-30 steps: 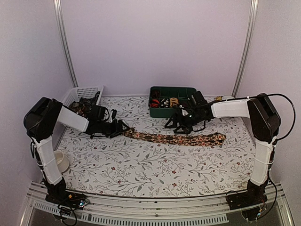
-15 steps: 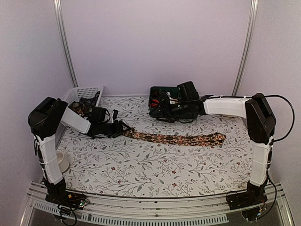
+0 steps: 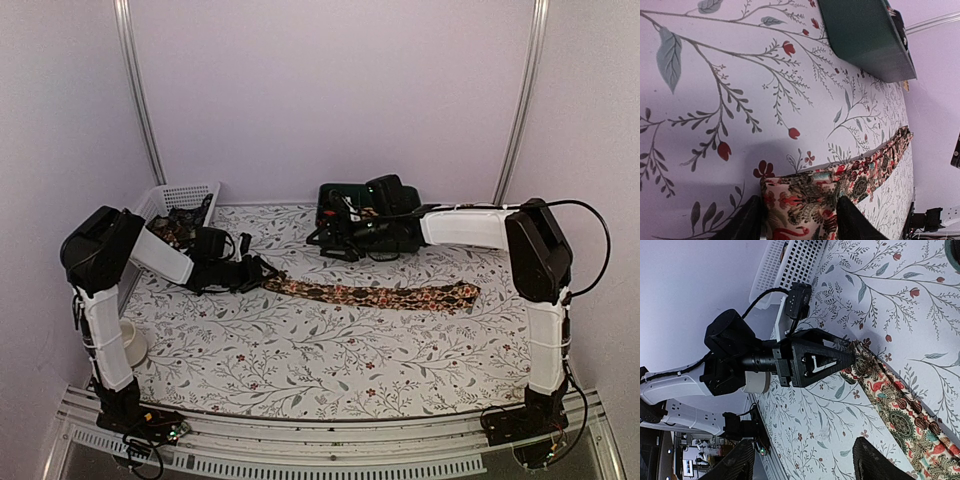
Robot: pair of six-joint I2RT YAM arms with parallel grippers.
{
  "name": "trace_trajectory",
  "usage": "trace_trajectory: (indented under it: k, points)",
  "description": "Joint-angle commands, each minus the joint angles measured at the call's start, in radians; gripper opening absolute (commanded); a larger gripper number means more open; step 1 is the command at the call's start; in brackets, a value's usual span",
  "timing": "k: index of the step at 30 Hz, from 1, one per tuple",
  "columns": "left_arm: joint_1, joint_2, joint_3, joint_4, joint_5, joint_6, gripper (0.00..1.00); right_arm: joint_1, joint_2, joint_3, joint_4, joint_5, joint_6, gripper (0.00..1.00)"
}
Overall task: Roll the ties
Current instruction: Roll the tie at the center of the board.
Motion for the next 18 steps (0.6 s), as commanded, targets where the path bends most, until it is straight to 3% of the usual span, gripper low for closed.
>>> trace_trajectory:
  k: [1,18]
  points:
    - [-0.027,0.045,-0.035,-0.135,-0.034,-0.013,0.52,0.005,0.086,0.032,-0.006,-0.005,-0.003,0.67]
    - [-0.149,-0.018,-0.028,-0.305,-0.240,-0.032,0.48,0.005,0.077,0.020,-0.069,-0.005,-0.015,0.64]
